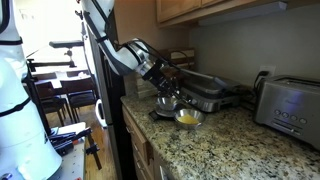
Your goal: Pick up the spoon and scoop some of the objects from the bowl on the right and put them in the bowl to the left
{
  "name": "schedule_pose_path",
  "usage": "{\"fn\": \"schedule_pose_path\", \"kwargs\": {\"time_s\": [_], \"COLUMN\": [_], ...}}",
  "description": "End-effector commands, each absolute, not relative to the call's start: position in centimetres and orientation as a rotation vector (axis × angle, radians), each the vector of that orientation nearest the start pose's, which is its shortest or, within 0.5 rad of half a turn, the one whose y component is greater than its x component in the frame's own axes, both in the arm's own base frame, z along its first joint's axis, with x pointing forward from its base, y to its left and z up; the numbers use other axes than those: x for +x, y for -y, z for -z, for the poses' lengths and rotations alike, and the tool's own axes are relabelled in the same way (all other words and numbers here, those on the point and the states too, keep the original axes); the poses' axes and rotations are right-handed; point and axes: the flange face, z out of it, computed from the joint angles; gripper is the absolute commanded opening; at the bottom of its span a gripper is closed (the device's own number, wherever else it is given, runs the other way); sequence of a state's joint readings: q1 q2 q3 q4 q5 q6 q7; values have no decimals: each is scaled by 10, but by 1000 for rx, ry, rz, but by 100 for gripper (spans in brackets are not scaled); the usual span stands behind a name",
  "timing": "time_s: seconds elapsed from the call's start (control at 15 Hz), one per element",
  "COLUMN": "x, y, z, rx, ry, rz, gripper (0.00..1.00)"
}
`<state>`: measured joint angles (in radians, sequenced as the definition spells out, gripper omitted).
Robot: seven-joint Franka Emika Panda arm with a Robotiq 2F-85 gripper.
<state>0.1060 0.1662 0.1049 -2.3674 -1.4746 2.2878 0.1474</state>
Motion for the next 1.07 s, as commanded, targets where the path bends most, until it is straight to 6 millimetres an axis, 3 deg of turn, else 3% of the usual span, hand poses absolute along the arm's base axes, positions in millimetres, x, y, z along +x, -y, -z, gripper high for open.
{"fn": "schedule_pose_path", "kwargs": {"time_s": [0.0, 0.47, 1.0], "x": [468, 462, 437], "y": [-90, -91, -95], "z": [-259, -258, -264], "rx": [1716, 1624, 1562], "ry": [-1265, -1222, -1150], "rz": [-113, -261, -428], "gripper": [2, 2, 2]}}
